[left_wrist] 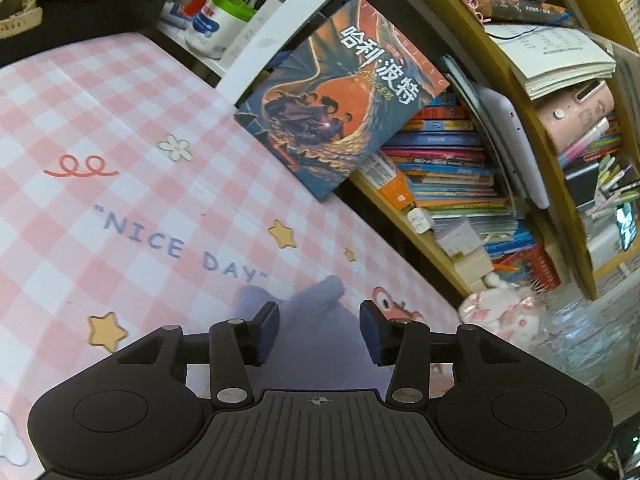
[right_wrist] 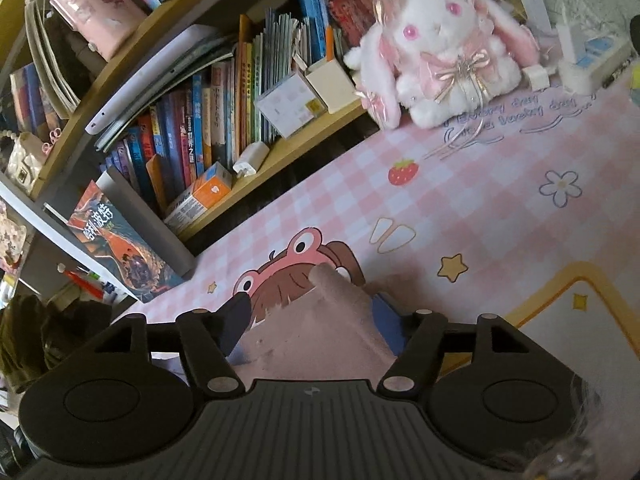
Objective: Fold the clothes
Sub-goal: 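Open both grippers and release the folded hem on the sweater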
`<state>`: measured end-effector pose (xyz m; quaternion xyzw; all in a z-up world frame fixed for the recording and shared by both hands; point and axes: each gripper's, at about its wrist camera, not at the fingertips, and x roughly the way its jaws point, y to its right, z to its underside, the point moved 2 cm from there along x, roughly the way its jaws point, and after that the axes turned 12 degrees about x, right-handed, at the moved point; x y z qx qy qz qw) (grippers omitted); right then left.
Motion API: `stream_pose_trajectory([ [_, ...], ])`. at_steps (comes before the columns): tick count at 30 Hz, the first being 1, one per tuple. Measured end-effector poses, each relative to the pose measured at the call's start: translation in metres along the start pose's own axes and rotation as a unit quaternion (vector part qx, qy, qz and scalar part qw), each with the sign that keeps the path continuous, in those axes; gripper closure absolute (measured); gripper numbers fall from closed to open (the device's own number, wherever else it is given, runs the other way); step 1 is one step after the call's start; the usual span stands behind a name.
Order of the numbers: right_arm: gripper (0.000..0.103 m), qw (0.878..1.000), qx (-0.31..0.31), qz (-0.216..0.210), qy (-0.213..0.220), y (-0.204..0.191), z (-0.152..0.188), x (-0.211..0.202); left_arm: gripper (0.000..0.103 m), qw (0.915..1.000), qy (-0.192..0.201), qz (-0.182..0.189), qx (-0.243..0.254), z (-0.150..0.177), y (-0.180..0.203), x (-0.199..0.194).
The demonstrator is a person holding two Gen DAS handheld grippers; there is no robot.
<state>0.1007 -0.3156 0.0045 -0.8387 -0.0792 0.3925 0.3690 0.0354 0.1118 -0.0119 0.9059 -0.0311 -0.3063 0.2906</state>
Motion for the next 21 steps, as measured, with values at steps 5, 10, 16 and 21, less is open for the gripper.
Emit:
stream_pose_trajectory([
  [5, 0.037, 1.000, -0.016, 0.024, -0.002, 0.005, 0.008, -0.003, 0.059, 0.9991, -0.019, -0.013, 0.037, 0.011, 0.004, -0.002],
  [10, 0.037, 0.998, -0.033, 0.054, -0.007, 0.012, 0.024, -0.006, 0.059, 0.9968, -0.030, -0.017, 0.072, 0.018, 0.011, -0.003],
  [16, 0.037, 0.994, -0.061, 0.086, -0.004, 0.017, 0.040, -0.012, 0.059, 0.9934, -0.045, -0.015, 0.105, 0.028, 0.016, 0.000],
  [21, 0.037, 0.992, -0.073, 0.102, -0.002, 0.021, 0.048, -0.020, 0.059, 0.9924, -0.048, -0.018, 0.112, 0.033, 0.019, -0.002],
])
